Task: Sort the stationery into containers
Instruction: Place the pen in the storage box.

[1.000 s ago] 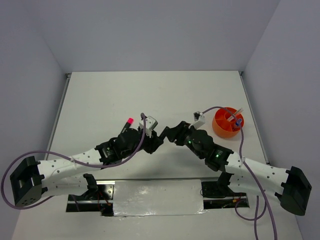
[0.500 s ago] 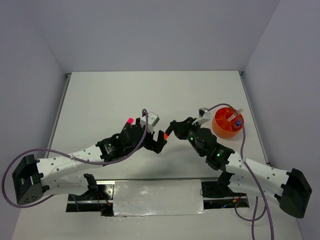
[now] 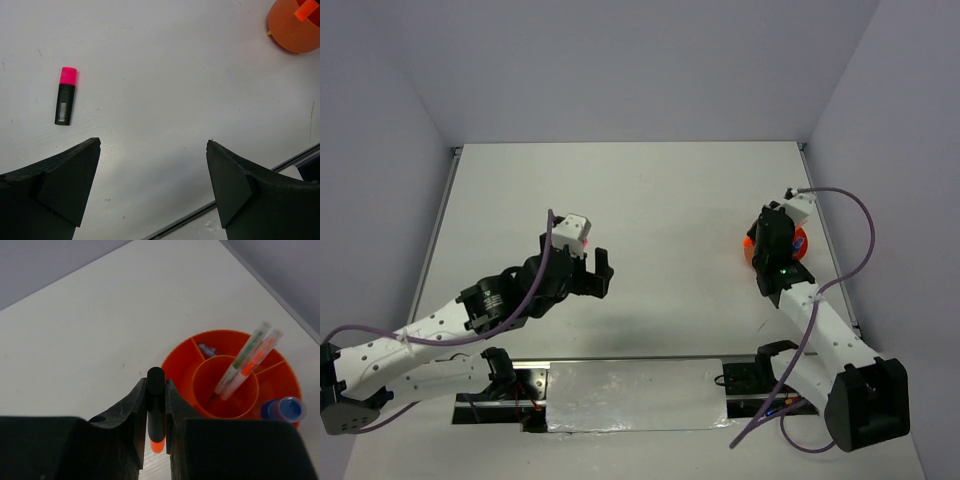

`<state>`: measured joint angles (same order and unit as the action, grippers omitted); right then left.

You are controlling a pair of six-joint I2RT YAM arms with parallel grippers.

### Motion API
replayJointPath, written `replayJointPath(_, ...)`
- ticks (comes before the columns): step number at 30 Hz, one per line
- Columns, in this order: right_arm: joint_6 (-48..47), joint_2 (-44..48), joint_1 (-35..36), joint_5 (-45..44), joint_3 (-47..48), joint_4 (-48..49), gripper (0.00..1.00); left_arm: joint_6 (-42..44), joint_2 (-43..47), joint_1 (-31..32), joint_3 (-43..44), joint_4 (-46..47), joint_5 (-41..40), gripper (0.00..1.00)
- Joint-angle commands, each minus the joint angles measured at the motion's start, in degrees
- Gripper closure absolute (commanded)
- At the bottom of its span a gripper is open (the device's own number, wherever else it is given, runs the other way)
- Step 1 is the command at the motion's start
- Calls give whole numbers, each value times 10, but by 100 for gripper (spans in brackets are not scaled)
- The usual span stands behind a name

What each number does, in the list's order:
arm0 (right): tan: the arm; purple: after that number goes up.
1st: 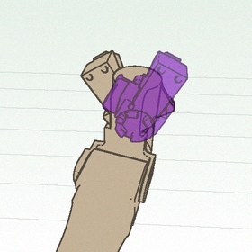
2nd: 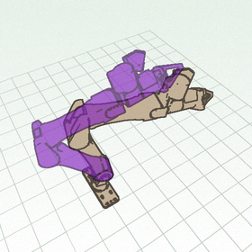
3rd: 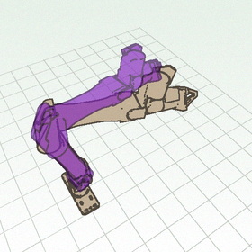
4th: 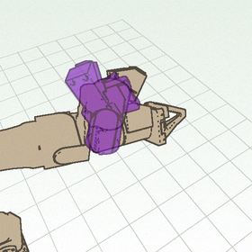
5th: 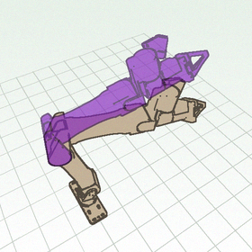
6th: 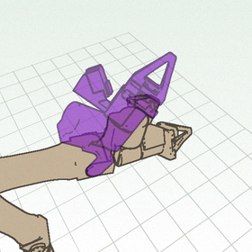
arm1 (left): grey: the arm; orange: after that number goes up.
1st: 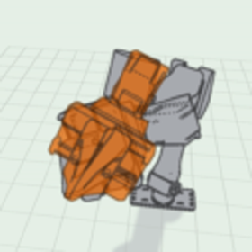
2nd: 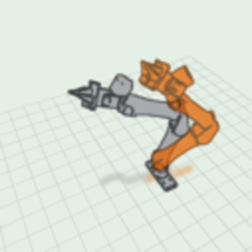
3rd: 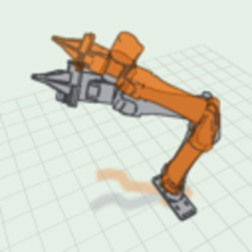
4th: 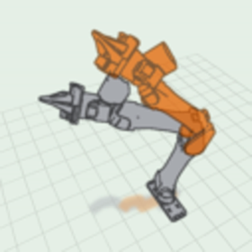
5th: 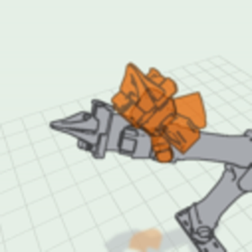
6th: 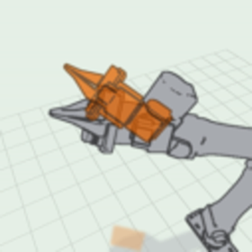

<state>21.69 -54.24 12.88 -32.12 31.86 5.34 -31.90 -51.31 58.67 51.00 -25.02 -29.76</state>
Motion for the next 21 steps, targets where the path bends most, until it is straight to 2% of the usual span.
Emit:
replayJointPath(1, -39, -25, -36, 17, 46, 10, 100, -15, 24, -1, -3, -42, -16, 1)
replayJointPath(7, -44, -39, -61, 21, 58, 20, 100, -19, 43, -3, -27, -50, -21, 1)
replayJointPath(21, -30, -94, -119, 52, 84, 48, 100, -12, 17, -3, -42, -27, -14, 1)
